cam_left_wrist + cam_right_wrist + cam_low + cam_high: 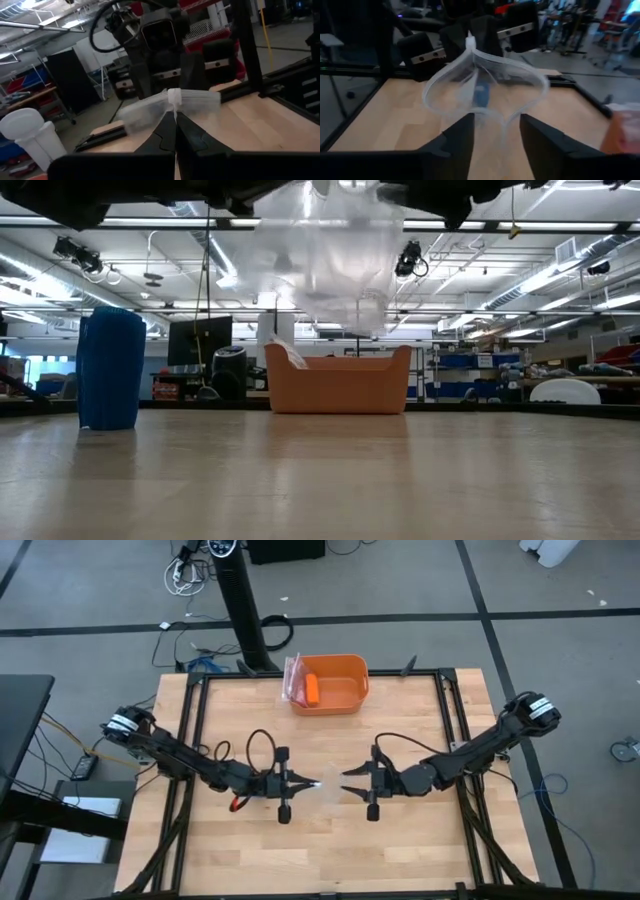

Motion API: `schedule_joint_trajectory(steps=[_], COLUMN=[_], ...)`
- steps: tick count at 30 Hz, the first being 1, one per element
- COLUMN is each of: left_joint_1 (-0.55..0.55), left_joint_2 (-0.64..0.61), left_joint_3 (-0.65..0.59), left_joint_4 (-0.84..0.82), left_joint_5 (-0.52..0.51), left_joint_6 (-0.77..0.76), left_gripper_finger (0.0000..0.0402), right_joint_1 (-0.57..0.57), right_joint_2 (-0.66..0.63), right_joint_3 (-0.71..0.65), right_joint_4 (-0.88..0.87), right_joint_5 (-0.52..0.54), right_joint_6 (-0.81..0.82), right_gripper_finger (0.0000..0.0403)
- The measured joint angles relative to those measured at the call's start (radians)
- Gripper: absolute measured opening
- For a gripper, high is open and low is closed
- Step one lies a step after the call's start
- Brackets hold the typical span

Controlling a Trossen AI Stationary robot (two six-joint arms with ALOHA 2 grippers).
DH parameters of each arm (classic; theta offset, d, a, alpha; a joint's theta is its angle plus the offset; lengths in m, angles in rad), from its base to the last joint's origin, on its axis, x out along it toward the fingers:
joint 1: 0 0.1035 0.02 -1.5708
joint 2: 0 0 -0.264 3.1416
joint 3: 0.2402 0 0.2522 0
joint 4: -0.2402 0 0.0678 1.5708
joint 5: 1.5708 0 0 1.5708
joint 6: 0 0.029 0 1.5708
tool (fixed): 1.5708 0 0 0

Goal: Roll bandage
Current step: Open the transparent zip bag, then put the blue bandage into the transparent zip bag

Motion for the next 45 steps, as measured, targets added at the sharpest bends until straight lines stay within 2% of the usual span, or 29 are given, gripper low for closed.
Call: schedule_joint_trajectory(steps=[6, 12, 16, 20, 25, 31, 38, 40, 45], left_joint_1=[-0.010, -0.009, -0.008, -0.008, -0.005, 0.007, 0.035, 0.037, 0.037], left_joint_2=[-0.108, -0.215, -0.299, -0.405, -0.502, -0.594, -0.667, -0.677, -0.698], left_joint_3=[-0.096, -0.204, -0.259, -0.271, -0.271, -0.271, -0.271, -0.271, -0.271], left_joint_4=[0.024, 0.130, 0.150, 0.141, 0.081, 0.002, -0.075, -0.080, -0.114], left_joint_5=[-0.022, -0.036, -0.068, -0.088, -0.093, -0.115, -0.116, -0.117, -0.124], left_joint_6=[-0.007, 0.005, 0.050, 0.113, 0.155, 0.156, 0.156, 0.156, 0.156], left_gripper_finger=[0.0001, 0.0001, 0.0001, 0.0001, 0.0001, 0.0001, 0.0001, 0.0001, 0.0001], right_joint_1=[0.073, 0.145, 0.161, 0.096, -0.027, -0.156, -0.251, -0.274, -0.334], right_joint_2=[-0.063, -0.120, -0.122, -0.039, 0.192, 0.504, 0.786, 0.846, 0.959], right_joint_3=[0.000, 0.000, 0.000, -0.033, -0.036, 0.060, 0.318, 0.383, 0.524], right_joint_4=[-0.039, -0.094, -0.104, 0.032, 0.360, 0.633, 0.645, 0.638, 0.620], right_joint_5=[0.139, 0.280, 0.300, 0.136, -0.131, -0.298, -0.411, -0.434, -0.572], right_joint_6=[-0.058, -0.086, -0.067, -0.003, 0.004, 0.020, 0.075, 0.097, 0.201], right_gripper_finger=[0.0219, 0.0256, 0.0272, 0.0278, 0.0285, 0.0295, 0.0294, 0.0295, 0.0297])
